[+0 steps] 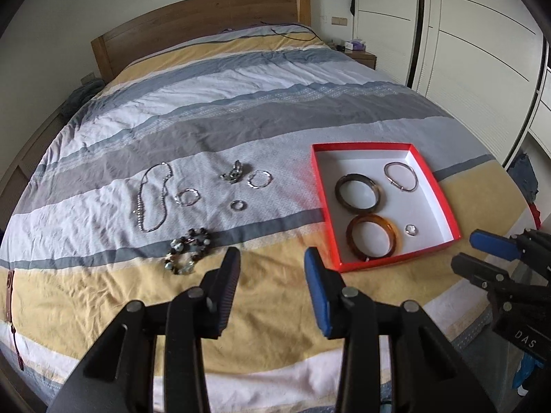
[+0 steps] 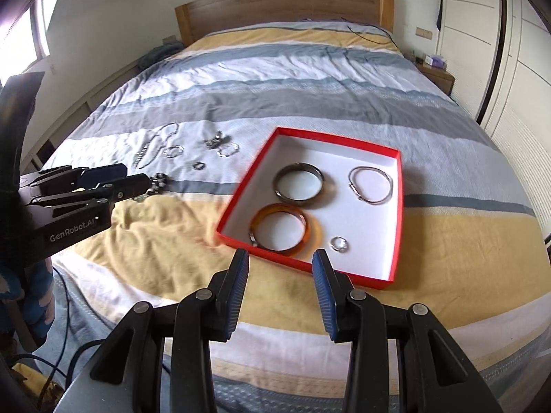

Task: Organize jewelry
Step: 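Lift both open grippers out of the box and back over the duvet, then grasp the beaded bracelet with the left gripper while the right gripper grasps another silver ring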

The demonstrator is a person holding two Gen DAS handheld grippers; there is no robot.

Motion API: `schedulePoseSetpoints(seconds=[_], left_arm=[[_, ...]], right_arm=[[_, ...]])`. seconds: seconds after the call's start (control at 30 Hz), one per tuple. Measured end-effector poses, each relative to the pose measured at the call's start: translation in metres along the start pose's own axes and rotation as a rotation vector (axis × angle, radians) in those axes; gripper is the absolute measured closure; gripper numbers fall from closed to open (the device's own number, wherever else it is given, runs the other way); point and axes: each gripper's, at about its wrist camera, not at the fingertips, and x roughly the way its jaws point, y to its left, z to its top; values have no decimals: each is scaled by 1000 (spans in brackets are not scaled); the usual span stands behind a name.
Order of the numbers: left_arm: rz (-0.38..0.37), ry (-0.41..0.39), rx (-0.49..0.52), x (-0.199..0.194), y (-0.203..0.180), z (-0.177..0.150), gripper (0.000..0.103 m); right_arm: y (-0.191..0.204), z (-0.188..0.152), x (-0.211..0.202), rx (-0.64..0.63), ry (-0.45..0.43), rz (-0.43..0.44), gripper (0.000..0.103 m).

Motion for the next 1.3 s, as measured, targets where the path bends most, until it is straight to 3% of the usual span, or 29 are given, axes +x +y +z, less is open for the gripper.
schedulePoseSetpoints(seconds=[0.3, 0.67, 0.97, 1.3], left_arm=[[47, -26, -55, -49, 42, -29, 62], [95, -24, -137, -69, 92, -50, 62], [76, 7, -190, -58, 119, -56, 62], [76, 80, -231, -19, 146, -65, 62]], right_arm=[[42, -1, -20, -30, -22, 37, 65], [89, 10, -18, -79, -60, 100, 65], [114, 21, 6, -105, -42, 124, 65], [132, 29, 46, -127, 12, 145, 65]])
